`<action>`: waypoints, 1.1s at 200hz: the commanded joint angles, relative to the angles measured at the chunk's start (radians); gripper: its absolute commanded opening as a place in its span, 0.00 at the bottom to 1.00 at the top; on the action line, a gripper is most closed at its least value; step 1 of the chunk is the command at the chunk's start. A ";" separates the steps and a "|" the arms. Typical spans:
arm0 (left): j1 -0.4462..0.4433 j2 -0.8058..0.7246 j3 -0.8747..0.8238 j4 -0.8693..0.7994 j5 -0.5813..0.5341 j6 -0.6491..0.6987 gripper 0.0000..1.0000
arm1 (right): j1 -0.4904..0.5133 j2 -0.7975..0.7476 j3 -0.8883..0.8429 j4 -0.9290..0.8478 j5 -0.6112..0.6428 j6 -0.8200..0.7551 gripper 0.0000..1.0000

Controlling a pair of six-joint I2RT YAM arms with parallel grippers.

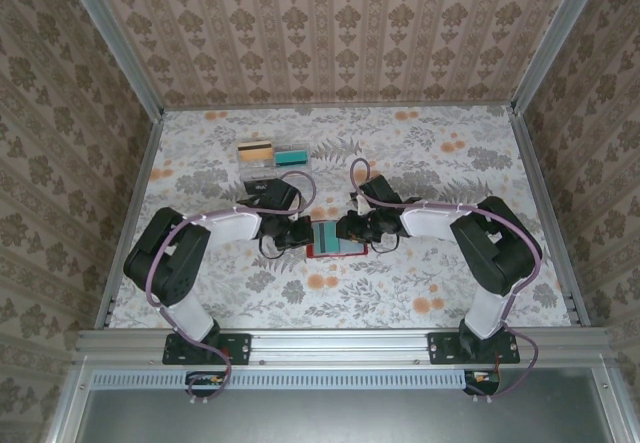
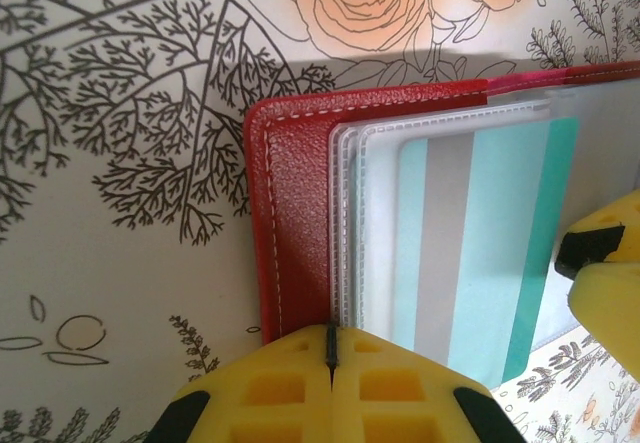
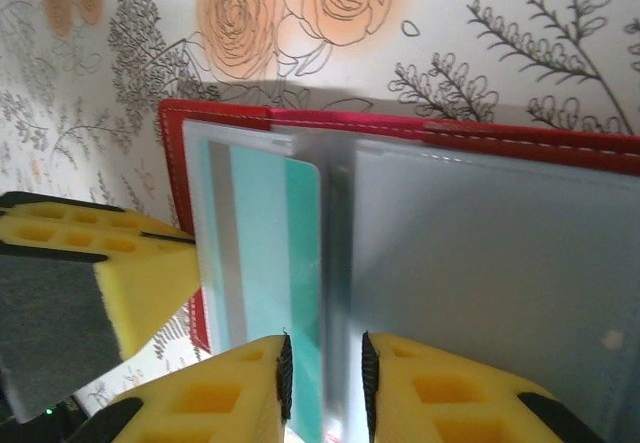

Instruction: Take the credit cards out of the card holder

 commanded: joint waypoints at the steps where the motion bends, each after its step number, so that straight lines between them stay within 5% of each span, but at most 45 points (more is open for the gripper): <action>1: -0.007 0.029 0.005 -0.044 -0.003 0.006 0.00 | -0.002 0.017 0.001 0.028 -0.038 0.018 0.29; 110: -0.010 0.032 0.010 -0.044 0.005 0.010 0.00 | -0.002 0.058 -0.008 0.077 -0.076 0.036 0.20; 140: -0.010 0.034 0.008 -0.044 0.005 0.009 0.00 | -0.003 0.052 -0.017 0.075 -0.071 0.035 0.00; 220: -0.006 0.031 0.004 -0.047 0.000 0.012 0.00 | -0.096 -0.074 -0.129 0.052 -0.072 -0.010 0.00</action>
